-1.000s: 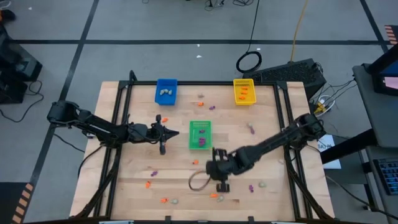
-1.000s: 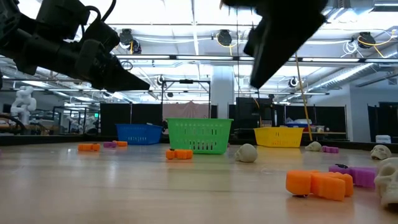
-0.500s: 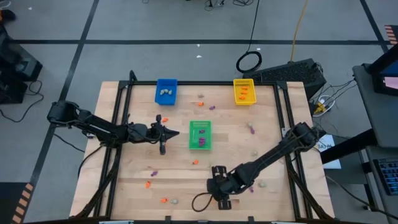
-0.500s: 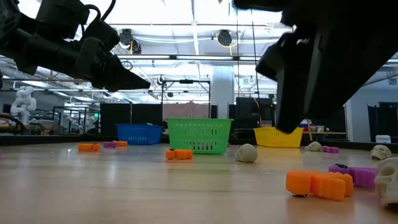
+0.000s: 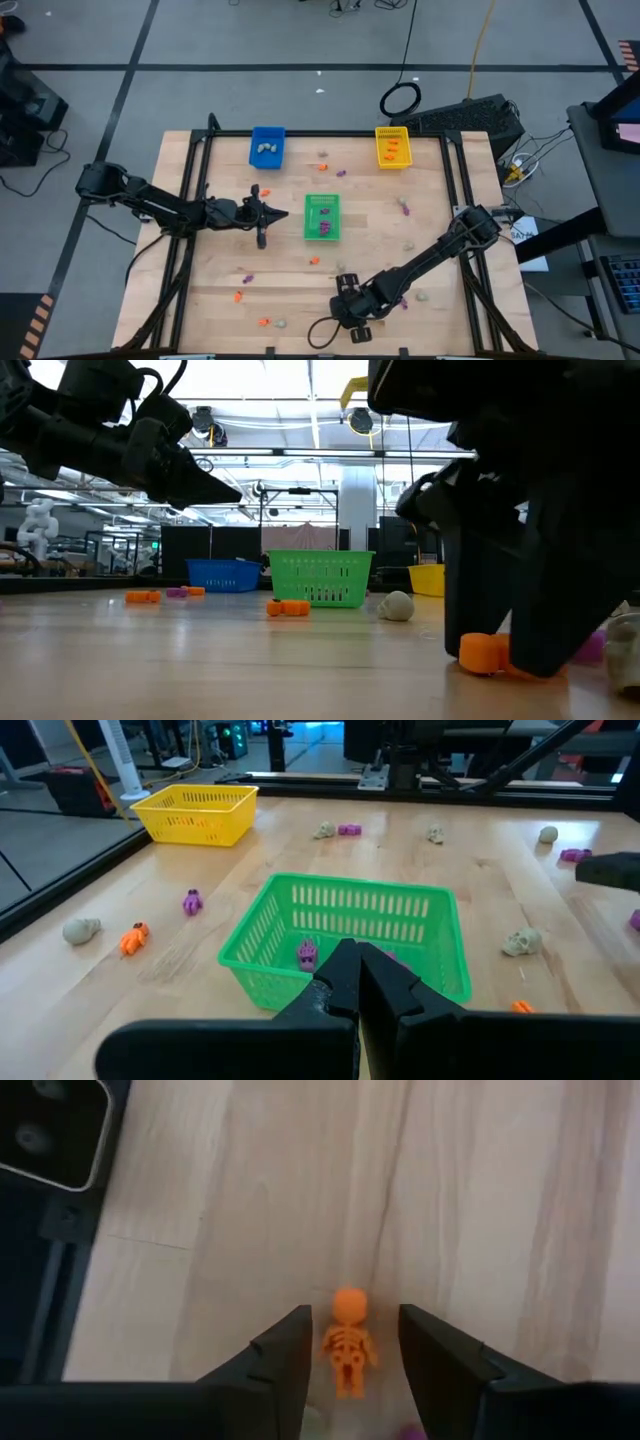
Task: Sort Halloween decoration
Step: Put the orange skeleton toy into the yellow bin
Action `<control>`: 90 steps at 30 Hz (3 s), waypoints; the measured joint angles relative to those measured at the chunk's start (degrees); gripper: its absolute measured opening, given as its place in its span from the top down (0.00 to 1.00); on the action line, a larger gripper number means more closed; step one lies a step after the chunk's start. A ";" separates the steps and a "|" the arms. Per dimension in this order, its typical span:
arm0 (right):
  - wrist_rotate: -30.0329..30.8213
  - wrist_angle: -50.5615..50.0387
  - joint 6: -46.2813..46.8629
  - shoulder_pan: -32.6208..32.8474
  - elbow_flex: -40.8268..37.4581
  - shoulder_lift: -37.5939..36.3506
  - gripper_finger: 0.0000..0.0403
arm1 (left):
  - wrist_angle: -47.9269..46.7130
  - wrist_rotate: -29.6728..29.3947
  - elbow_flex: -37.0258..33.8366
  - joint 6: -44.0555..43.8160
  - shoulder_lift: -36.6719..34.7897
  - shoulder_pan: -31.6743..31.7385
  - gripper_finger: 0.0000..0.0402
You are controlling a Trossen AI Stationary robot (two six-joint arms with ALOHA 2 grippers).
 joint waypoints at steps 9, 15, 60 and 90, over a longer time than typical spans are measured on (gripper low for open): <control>-1.65 -0.65 -1.59 -1.20 0.00 0.03 0.77 | -0.01 -0.71 0.00 -1.42 0.00 0.00 1.00; -1.93 -1.36 -0.56 -2.29 0.21 2.12 0.89 | -0.02 -1.51 0.00 -1.42 0.00 0.00 1.00; 12.38 -35.07 -15.75 -63.09 -0.11 -25.79 0.92 | 0.45 -3.21 -0.02 0.16 0.00 0.11 1.00; 4.75 -24.20 -25.86 -84.73 -0.72 -8.48 0.72 | -1.27 -3.23 -0.04 0.09 0.00 0.22 1.00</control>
